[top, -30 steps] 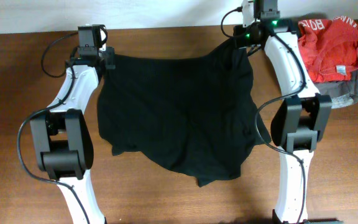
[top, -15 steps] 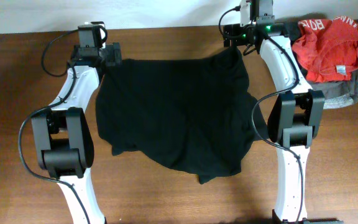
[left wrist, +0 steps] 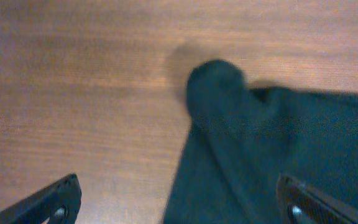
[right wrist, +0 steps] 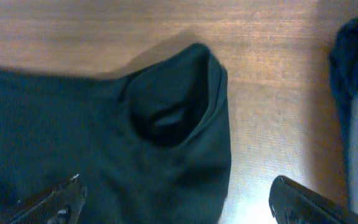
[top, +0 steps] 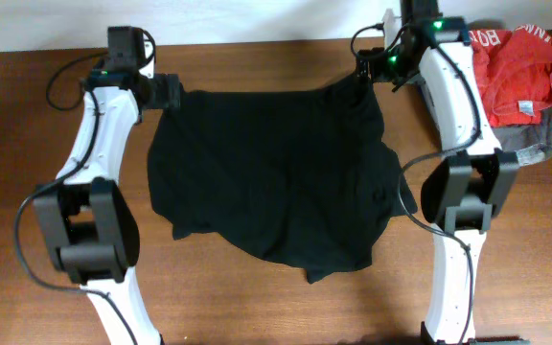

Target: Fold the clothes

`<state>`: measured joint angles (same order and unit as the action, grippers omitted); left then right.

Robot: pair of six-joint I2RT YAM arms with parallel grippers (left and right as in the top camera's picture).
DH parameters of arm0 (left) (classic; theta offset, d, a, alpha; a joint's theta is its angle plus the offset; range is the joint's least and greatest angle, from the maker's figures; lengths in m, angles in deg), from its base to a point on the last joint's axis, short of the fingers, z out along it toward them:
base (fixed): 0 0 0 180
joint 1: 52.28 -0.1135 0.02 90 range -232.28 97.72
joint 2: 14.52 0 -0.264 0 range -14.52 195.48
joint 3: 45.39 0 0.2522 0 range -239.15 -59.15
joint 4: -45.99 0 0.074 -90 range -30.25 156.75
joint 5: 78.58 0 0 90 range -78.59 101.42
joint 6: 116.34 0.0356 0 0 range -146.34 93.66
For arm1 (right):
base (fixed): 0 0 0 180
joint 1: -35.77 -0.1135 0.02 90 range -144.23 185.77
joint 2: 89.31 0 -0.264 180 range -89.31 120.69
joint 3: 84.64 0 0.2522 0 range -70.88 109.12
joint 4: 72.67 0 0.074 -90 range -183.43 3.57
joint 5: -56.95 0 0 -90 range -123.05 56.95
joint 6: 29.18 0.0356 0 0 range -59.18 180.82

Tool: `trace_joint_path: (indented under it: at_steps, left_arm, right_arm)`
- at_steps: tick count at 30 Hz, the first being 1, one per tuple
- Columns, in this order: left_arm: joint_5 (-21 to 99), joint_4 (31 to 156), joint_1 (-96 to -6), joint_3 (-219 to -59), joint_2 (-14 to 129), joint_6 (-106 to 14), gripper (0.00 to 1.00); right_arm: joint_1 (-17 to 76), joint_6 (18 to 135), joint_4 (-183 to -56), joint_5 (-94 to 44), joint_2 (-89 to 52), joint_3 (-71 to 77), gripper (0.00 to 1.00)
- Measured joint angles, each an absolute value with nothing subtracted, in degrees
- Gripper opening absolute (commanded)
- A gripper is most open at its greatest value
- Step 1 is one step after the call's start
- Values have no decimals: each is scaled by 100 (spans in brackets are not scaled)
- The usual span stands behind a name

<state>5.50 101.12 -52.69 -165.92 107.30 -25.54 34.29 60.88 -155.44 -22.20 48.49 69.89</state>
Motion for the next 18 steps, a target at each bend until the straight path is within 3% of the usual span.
trace_joint_path:
  at_steps: [12,18]
  left_arm:
    - [1359,11581,-5269,-16832,8304,-2554,99]
    - [1438,12488,-5269,-16841,7659,-2554,99]
  right_arm:
    - [3429,6269,-17266,-2111,2025,7343,99]
    - [3429,6387,-17979,-2115,1365,7367,99]
